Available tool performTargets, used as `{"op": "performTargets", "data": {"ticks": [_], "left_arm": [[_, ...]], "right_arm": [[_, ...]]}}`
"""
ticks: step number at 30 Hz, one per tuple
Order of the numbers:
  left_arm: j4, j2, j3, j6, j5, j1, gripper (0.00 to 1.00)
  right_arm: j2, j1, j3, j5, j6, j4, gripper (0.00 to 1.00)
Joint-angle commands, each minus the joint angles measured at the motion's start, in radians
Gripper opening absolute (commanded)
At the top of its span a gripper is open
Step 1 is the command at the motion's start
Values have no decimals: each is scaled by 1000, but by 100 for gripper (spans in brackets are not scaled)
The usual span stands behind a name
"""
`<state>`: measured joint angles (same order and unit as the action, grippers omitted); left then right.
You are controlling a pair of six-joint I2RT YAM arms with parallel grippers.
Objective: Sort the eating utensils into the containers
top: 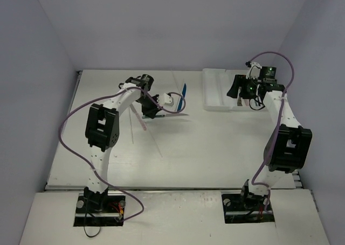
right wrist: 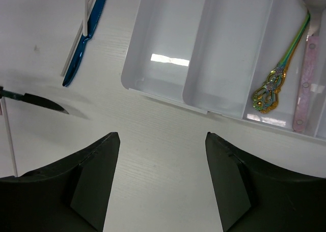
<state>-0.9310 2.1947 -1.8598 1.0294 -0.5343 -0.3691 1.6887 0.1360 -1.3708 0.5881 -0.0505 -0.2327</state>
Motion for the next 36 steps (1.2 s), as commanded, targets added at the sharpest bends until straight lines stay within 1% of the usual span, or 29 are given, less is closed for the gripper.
{"op": "performTargets", "data": {"ticks": [1, 5, 6, 9, 10, 11, 12, 13, 15, 17, 20, 21, 23, 24, 26, 30, 36], "left_arm": [[-2, -236, 12, -252, -120, 13, 0], [129, -349, 107, -522, -137, 23, 0], [187, -382, 126, -570, -116, 24, 0], [341, -478, 224, -795, -57, 24, 0], [396, -510, 258, -910, -25, 23, 0], [454, -542, 294, -993, 3, 22, 0], [510, -575, 331, -1045, 30, 20, 0], [533, -605, 359, -1138, 97, 15, 0], [579, -638, 384, -1234, 209, -4, 0], [603, -653, 397, -1277, 229, -10, 0], [630, -665, 410, -1371, 220, -10, 0], [635, -665, 409, -1388, 220, -10, 0], [652, -663, 409, -1434, 196, -11, 0], [659, -662, 410, -1439, 187, -12, 0], [690, -664, 418, -1474, 160, -15, 0], [742, -680, 446, -1521, 131, -29, 0], [747, -680, 442, -1508, 134, -61, 0]], "right_arm": [[-80, -6, -86, -61, 44, 27, 67], [-82, -6, -153, -79, 118, 29, 68], [-80, -6, -164, -76, 142, 30, 69], [-76, -12, -211, -67, 230, 35, 69], [-76, -20, -222, -69, 257, 36, 69], [-79, -31, -229, -77, 280, 39, 69], [-83, -45, -230, -93, 299, 46, 69], [-88, -54, -226, -104, 325, 49, 68], [-108, -112, -210, -125, 356, 74, 67], [-126, -133, -190, -142, 381, 103, 66], [-142, -290, -154, -161, 437, 159, 66], [-141, -291, -151, -166, 437, 172, 66], [-113, -405, -158, -183, 469, 196, 66], [-98, -415, -164, -183, 479, 200, 66], [-51, -477, -187, -179, 510, 207, 65], [19, -536, -236, -159, 561, 214, 63], [113, -609, -313, -152, 566, 217, 61]]}}
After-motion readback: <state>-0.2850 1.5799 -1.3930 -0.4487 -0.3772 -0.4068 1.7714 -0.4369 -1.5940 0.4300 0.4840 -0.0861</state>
